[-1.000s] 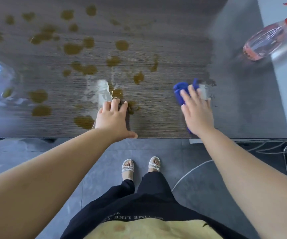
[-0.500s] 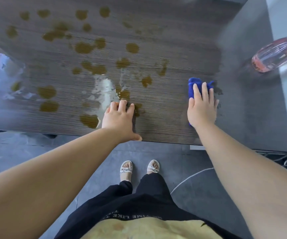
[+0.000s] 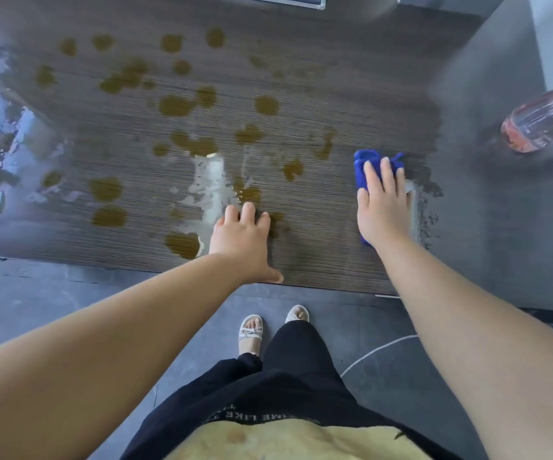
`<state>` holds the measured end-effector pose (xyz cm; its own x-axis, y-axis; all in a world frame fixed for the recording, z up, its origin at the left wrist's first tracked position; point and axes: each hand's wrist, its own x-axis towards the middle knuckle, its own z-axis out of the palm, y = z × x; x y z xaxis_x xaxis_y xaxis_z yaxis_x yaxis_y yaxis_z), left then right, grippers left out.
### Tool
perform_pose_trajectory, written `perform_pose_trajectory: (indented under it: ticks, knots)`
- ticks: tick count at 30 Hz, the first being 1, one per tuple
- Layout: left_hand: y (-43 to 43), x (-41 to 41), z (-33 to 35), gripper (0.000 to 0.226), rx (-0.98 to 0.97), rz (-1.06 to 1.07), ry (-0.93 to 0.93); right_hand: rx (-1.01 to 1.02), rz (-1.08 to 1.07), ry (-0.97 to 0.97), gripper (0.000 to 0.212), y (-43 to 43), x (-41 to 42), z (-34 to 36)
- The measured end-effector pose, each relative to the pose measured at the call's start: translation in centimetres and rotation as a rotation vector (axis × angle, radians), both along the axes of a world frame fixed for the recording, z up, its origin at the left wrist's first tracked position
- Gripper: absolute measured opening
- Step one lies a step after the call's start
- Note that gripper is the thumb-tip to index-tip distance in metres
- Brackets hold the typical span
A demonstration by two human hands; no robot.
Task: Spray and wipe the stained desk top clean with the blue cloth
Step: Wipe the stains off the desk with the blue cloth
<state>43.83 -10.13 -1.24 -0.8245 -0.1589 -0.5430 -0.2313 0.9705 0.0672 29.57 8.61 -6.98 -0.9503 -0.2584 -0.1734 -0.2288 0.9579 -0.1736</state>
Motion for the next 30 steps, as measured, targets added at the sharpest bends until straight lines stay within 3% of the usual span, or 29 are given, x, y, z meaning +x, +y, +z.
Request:
perform_pose_trajectory:
  ticks: [2, 3, 7, 9, 11, 15, 17, 19, 22, 24, 26, 30]
  knots:
    - [-0.4, -0.6, 0.6, 0.099, 0.066, 0.055, -0.037, -0.002, -0.176, -0.002, 0.052, -3.3, 0.5, 0.0]
    - [-0.7, -0.9, 0.9, 0.093, 0.096, 0.077, -0.05, 0.0, -0.132, 0.009, 0.052, -4.5, 1.4, 0.0]
    - [-2.3, -2.8, 2.0, 0.077, 0.096, 0.2, -0.015, -0.023, 0.566, 0.049, 0.051, -3.1, 4.6, -0.1]
    - [-3.3, -3.9, 2.1, 0.082, 0.062, 0.239, 0.018, -0.006, 0.734, 0.045, 0.051, -0.3, 2.5, 0.0]
    - [-4.2, -5.0, 2.0, 0.093, 0.035, 0.278, 0.032, 0.023, 0.64, 0.029, 0.05, 1.3, -0.7, 0.2]
    - [-5.1, -6.4, 1.4, 0.11, 0.033, 0.388, -0.006, -0.005, 0.108, 0.002, 0.05, -3.1, -5.9, 0.4]
    - [-5.1, -6.5, 0.9, 0.112, 0.04, 0.423, -0.039, 0.006, 0.032, -0.006, 0.052, -6.5, -5.6, 0.5]
    - [-5.0, -6.4, 0.4, 0.113, 0.025, 0.426, -0.051, 0.005, 0.292, 0.013, 0.054, -7.9, -3.5, 0.4]
    - [-5.2, -6.6, 0.2, 0.113, 0.015, 0.425, -0.059, -0.013, 0.906, 0.044, 0.051, -5.2, -1.7, 0.1]
    - [-5.1, -6.6, 0.3, 0.114, 0.006, 0.416, -0.086, -0.008, 1.049, 0.052, 0.051, -2.8, -4.0, 0.0]
    - [-5.0, -6.7, 0.2, 0.116, -0.015, 0.401, -0.11, 0.013, 0.913, 0.06, 0.052, -2.0, -7.3, 0.1]
    - [-4.8, -6.9, 0.2, 0.118, -0.052, 0.396, -0.115, -0.013, 0.308, 0.038, 0.05, -6.0, -9.2, 0.1]
